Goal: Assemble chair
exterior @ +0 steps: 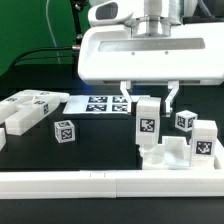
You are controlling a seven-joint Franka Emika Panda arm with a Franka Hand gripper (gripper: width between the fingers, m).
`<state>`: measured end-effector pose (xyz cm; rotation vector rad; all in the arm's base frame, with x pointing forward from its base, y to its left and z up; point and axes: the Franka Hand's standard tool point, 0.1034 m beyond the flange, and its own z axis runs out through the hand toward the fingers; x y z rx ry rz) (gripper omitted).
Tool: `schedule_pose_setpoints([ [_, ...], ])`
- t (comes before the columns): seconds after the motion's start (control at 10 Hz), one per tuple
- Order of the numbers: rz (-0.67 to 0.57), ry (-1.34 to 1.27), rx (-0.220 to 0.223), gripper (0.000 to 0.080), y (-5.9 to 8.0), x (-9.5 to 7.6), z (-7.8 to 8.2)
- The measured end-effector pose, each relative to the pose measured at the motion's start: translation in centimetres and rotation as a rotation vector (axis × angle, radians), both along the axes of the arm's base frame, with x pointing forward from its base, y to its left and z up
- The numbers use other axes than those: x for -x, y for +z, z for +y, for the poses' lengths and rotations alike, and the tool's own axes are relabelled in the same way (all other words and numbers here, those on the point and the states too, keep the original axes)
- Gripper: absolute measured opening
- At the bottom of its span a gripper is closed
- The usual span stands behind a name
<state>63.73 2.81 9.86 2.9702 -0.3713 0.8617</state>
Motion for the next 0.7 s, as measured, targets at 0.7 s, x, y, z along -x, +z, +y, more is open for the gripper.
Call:
schedule_pose_setpoints([
  [0.7,-0.01,0.015,0.005,0.0287,-0.6,0.0,1.0],
])
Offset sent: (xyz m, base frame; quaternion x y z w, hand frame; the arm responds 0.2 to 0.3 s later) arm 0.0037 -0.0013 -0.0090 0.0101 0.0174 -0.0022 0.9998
